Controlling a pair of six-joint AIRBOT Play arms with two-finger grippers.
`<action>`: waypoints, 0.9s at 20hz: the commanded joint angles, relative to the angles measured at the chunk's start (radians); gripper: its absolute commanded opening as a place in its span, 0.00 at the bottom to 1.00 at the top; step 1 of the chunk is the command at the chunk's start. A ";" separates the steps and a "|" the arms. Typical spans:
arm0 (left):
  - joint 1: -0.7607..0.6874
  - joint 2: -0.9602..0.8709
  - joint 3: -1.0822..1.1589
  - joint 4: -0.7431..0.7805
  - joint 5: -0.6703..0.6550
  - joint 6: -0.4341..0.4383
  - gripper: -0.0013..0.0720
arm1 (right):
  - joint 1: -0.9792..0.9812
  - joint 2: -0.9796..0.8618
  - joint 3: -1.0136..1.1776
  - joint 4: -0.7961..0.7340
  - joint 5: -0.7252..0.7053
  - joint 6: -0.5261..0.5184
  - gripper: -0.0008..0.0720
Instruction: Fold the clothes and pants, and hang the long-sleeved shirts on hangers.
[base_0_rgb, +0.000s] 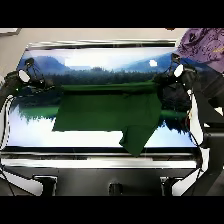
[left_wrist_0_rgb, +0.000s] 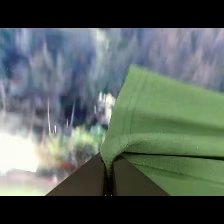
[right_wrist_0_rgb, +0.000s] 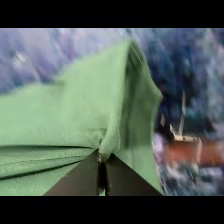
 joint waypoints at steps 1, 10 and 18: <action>0.001 -0.012 0.000 0.000 -0.154 -0.003 0.04 | 0.002 -0.005 0.000 -0.040 0.124 0.001 0.04; 0.000 -0.073 -0.001 -0.002 -0.389 -0.003 0.04 | 0.002 -0.016 -0.001 -0.043 0.198 -0.003 0.05; 0.000 -0.105 -0.001 -0.164 -0.388 0.087 0.04 | 0.002 -0.061 -0.001 -0.042 0.245 -0.006 0.05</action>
